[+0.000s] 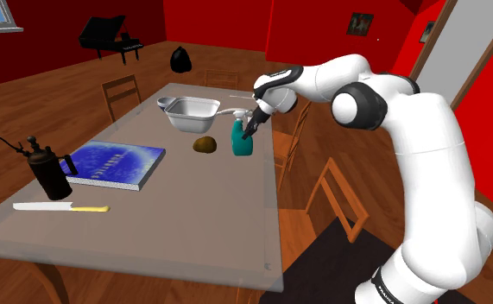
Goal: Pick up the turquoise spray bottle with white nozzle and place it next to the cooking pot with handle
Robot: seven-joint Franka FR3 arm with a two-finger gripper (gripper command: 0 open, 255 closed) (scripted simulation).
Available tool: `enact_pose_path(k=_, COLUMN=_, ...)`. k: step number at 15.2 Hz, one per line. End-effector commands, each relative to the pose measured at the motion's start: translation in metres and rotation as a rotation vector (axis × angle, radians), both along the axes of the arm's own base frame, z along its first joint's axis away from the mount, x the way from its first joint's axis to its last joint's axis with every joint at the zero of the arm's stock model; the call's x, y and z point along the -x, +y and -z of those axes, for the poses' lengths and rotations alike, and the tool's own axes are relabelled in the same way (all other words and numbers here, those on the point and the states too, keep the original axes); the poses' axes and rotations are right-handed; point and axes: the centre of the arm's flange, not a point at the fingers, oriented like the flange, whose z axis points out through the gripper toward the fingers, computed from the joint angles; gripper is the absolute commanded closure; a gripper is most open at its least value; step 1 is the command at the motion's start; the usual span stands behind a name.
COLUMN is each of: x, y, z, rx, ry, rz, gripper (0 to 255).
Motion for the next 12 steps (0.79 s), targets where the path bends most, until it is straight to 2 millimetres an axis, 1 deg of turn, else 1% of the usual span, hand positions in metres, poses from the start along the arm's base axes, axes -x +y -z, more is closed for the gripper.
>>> enact_pose_path(k=1, x=0.0005, y=0.0003, z=0.0038, rx=0.000, ry=-0.001, rz=0.000, gripper=255)
enact_pose_path(k=8, x=0.0005, y=0.0003, z=0.0038, rx=0.000, ry=-0.001, rz=0.000, gripper=255)
enact_pose_path(k=9, x=0.0005, y=0.0003, z=0.0038, rx=0.000, ry=-0.001, rz=0.000, gripper=0)
enact_pose_path(k=12, x=0.0005, y=0.0003, z=0.0038, rx=0.000, ry=-0.001, rz=0.000, gripper=0)
